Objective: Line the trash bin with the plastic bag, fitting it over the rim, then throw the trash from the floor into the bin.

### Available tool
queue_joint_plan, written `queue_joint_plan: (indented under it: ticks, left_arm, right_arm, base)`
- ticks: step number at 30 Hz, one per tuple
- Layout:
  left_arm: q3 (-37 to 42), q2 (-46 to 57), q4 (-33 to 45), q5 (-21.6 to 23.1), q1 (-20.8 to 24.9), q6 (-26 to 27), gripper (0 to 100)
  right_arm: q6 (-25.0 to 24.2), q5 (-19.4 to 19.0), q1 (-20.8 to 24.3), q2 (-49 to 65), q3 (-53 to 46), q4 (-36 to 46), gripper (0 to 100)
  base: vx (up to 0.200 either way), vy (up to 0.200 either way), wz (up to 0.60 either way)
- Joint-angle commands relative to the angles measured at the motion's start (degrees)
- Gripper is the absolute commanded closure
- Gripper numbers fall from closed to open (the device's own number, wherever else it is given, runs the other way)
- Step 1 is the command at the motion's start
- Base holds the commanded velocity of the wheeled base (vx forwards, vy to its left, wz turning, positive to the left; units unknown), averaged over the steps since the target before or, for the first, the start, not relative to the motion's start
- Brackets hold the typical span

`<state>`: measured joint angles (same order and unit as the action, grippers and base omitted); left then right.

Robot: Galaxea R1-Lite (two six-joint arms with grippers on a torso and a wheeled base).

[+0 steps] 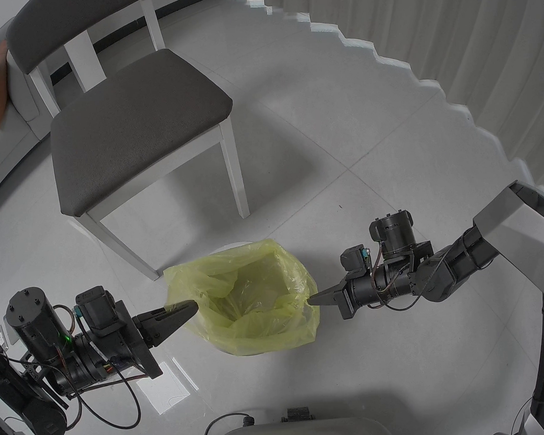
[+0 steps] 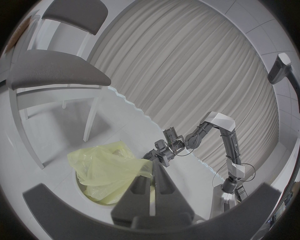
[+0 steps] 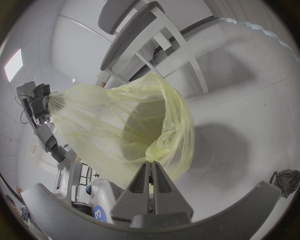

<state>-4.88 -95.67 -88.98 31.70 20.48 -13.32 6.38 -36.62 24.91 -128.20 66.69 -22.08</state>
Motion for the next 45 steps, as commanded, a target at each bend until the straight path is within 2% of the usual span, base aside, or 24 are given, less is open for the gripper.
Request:
queue_joint_plan:
  ticks: [1, 9, 16, 17, 45]
  left_arm:
    - [0.6, -0.3, -0.9, -0.1, -0.5, 0.0, 100]
    - [0.7, -0.3, -0.9, -0.3, -0.7, -0.6, 100]
    - [0.7, 0.3, -0.9, -0.3, -0.4, -1.2, 100]
    - [0.8, 0.5, -0.9, -0.3, -0.4, -1.2, 100]
    - [1.4, 2.6, -0.9, -0.3, 0.9, -1.2, 100]
  right_arm:
    - [0.4, 0.0, -0.6, 0.8, -0.9, -0.1, 100]
    - [1.3, 0.0, -2.4, 3.0, -2.6, 0.0, 100]
    - [2.9, 0.0, -2.3, 3.1, -3.5, -0.5, 100]
    - [2.9, 0.0, -2.2, 3.1, -3.3, -0.4, 0]
    - [4.3, 0.0, 0.7, -4.3, 2.7, 0.0, 0]
  base:
    - [0.000, 0.000, 0.00]
    - [0.000, 0.000, 0.00]
    - [0.000, 0.000, 0.00]
    - [0.000, 0.000, 0.00]
    - [0.000, 0.000, 0.00]
